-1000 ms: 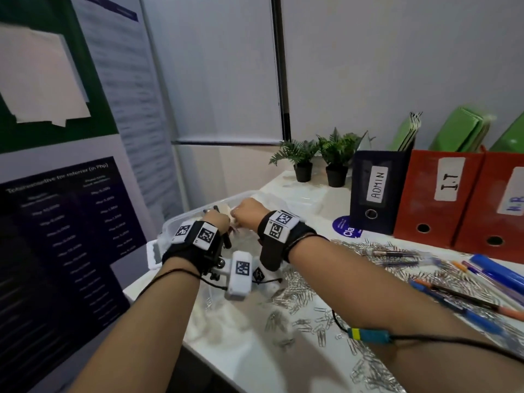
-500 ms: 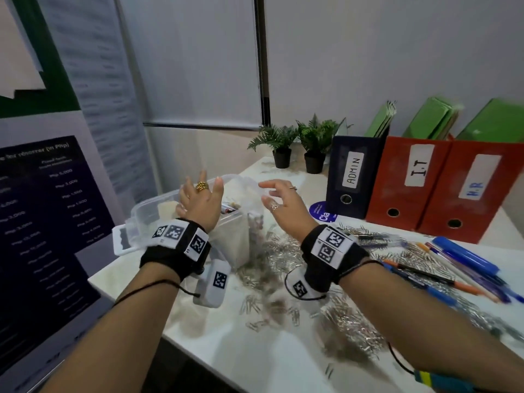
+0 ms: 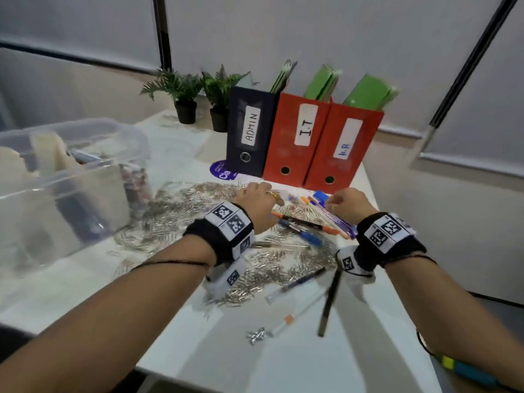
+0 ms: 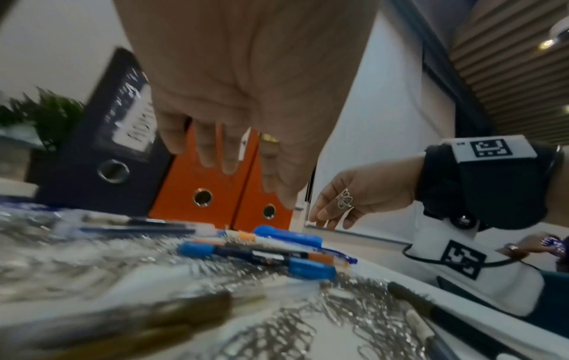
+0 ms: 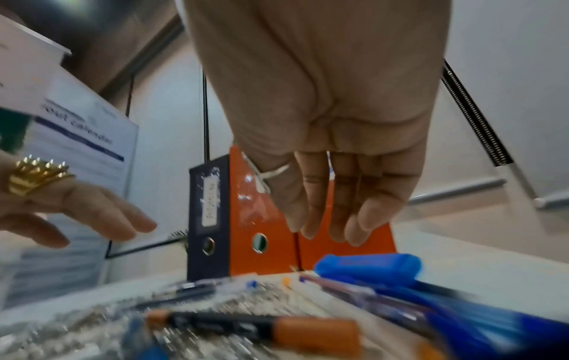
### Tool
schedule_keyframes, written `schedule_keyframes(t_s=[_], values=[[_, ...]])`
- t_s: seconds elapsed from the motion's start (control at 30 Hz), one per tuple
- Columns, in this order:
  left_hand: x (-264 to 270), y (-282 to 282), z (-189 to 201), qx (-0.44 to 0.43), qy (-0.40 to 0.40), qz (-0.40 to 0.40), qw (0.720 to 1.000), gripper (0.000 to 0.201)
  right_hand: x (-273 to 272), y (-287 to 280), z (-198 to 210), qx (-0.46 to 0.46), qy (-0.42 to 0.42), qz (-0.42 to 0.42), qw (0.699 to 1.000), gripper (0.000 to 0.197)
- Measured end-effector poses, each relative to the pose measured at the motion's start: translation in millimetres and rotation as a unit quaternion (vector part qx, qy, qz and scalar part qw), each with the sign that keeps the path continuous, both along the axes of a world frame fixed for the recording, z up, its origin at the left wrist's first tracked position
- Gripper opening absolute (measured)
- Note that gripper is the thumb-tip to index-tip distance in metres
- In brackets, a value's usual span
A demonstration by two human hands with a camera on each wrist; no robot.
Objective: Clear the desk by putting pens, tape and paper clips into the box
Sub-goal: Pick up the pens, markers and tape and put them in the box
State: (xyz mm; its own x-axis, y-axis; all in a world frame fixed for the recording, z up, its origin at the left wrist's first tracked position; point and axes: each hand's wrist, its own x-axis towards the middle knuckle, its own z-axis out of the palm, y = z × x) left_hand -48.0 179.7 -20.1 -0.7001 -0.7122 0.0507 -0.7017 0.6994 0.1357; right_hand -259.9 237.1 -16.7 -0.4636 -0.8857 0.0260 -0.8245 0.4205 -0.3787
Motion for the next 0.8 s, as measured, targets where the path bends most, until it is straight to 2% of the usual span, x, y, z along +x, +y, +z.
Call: schedule_keyframes(t_s=[0.1,0.23,0.37,0.5,0.67,0.8], values=[[-41,2,-9,0.065,-0.061,-0.053,0.995,0.044,-25,5,-14,0.053,0.034,-0.039,0.997,0.024],[-71,6,-15,0.088,-0.087,-0.052,0.991,0.041,-36,-2,-29,0.09,0.051,-0.045,0.994,0.021],[-83,1,-25,0.073,-0.09,-0.04,0.992,0.038,-32,-6,-32,0.127,0.093,-0.039,0.987,0.02],[-91,-5,-31,0.069,-0.132,-0.04,0.988,0.038,-25,-7,-34,0.148,0.128,-0.024,0.98,0.025],[-95,-9,-29,0.076,-0.168,-0.055,0.981,0.031,-19,-6,-32,0.172,0.134,-0.025,0.976,0.012],[-97,-12,-30,0.103,-0.179,-0.05,0.977,0.034,-15,-4,-26,0.247,0.155,0.005,0.957,0.026]])
